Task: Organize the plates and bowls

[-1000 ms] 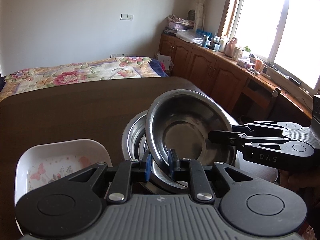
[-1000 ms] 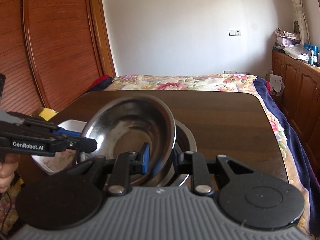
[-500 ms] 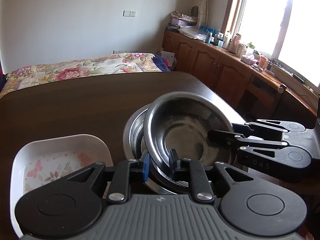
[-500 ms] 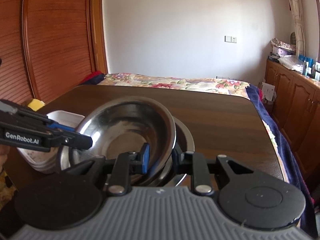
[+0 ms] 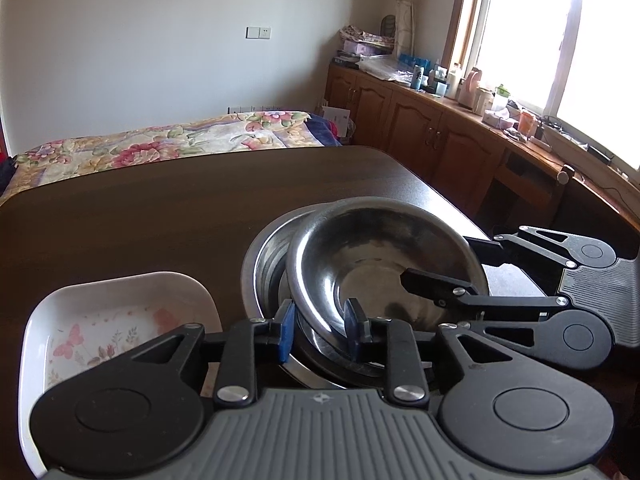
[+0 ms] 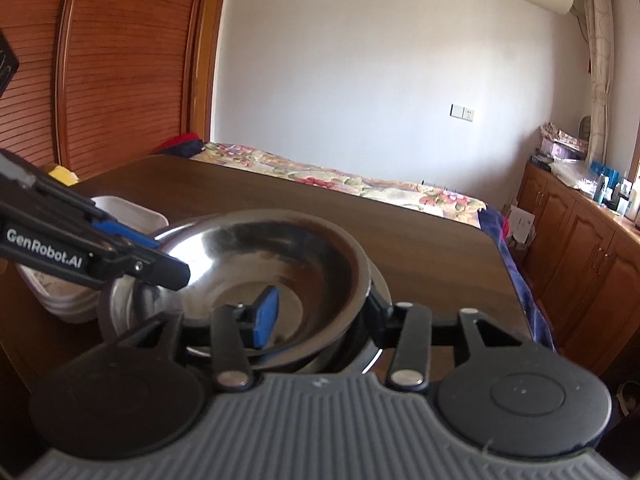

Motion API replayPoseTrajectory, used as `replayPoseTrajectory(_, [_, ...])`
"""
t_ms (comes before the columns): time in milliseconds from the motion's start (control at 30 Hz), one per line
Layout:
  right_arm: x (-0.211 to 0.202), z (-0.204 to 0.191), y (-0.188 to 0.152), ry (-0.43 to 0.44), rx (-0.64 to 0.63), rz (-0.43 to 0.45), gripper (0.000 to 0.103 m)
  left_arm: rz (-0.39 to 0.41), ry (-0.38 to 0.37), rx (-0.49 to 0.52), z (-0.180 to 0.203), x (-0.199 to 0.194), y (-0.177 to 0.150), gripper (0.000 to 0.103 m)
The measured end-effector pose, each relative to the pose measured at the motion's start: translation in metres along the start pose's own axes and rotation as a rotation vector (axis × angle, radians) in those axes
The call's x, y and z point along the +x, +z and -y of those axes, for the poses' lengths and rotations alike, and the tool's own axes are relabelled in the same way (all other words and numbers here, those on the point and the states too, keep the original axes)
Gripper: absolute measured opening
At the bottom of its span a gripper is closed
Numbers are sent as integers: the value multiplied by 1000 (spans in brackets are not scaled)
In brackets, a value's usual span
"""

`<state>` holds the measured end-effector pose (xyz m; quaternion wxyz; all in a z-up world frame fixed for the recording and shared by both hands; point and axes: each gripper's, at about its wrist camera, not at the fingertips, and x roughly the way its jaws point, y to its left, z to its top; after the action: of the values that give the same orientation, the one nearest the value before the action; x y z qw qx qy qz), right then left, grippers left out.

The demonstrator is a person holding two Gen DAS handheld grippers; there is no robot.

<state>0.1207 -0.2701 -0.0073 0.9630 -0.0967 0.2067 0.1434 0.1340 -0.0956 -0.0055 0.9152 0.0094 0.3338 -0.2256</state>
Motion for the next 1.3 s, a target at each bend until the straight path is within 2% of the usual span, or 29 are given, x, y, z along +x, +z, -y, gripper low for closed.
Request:
replayPoseTrajectory(167, [-3,10,1,40,72,18,55,19,-13,-24,-4,-6,-3,29])
replayPoseTrajectory(400, [-9,12,4,22,74,56,60,68,-8,-34,-5,-17,-5,30])
replayPoseTrajectory(433, [-10,13,3,16,82,64,61,85,-3,-32,-4,-19,-6,33])
replayPoseTrajectory(500, [-10,16,1,2,102,78,64,125,6,-32,-3,-24,-10,50])
replayPoseTrajectory(633, [-8,19,-9,-16,145,100,66,185,38,-8,-2,-25,-20,61])
replayPoseTrajectory(700, [-6,20,-13,-21,166,104,69,212,62,-2,-2,-23,-23,74])
replayPoseTrajectory(767, [-4,20,-17,-25,187,114,75,241,77,-1,-3,-22,-26,76])
replayPoseTrajectory(800, [-4,21,-17,-28,193,118,80,245,81,-1,-3,-20,-28,76])
replayPoseTrajectory(1033, [5,23,-26,-20,262,126,87,232,67,-34,-7,-8,-34,76])
replayPoseTrajectory(1300, [7,23,-33,-4,322,124,88,202,62,-32,-7,-2,-38,63])
